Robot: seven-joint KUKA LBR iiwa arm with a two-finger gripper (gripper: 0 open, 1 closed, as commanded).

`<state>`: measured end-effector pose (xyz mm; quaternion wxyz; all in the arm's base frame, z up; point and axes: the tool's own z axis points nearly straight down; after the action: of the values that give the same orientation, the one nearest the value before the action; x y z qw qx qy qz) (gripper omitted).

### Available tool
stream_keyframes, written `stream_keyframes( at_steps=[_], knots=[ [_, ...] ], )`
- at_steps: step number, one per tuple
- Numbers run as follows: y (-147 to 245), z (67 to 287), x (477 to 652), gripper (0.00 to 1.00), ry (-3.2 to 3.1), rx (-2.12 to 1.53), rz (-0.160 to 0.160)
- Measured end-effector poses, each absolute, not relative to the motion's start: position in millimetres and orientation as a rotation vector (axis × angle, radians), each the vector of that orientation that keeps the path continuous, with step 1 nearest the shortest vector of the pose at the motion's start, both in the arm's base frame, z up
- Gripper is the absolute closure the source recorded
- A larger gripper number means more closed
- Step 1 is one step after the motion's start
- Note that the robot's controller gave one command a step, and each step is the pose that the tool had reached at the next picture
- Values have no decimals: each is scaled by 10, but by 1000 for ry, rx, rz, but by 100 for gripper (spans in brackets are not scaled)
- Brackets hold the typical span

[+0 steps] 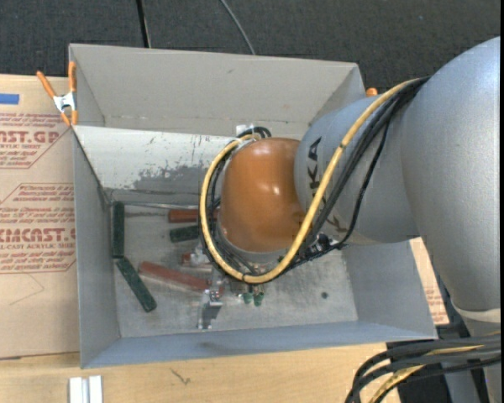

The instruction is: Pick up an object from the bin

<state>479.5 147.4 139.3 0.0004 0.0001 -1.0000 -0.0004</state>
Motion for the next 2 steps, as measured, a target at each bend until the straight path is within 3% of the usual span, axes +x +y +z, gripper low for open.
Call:
stream_keyframes(
  at_steps=[1,2],
  knots=[
    [1395,778,5150,100,-3166,-107,-13],
    [1394,777,5150,100,-3166,-108,-13]
  ],
)
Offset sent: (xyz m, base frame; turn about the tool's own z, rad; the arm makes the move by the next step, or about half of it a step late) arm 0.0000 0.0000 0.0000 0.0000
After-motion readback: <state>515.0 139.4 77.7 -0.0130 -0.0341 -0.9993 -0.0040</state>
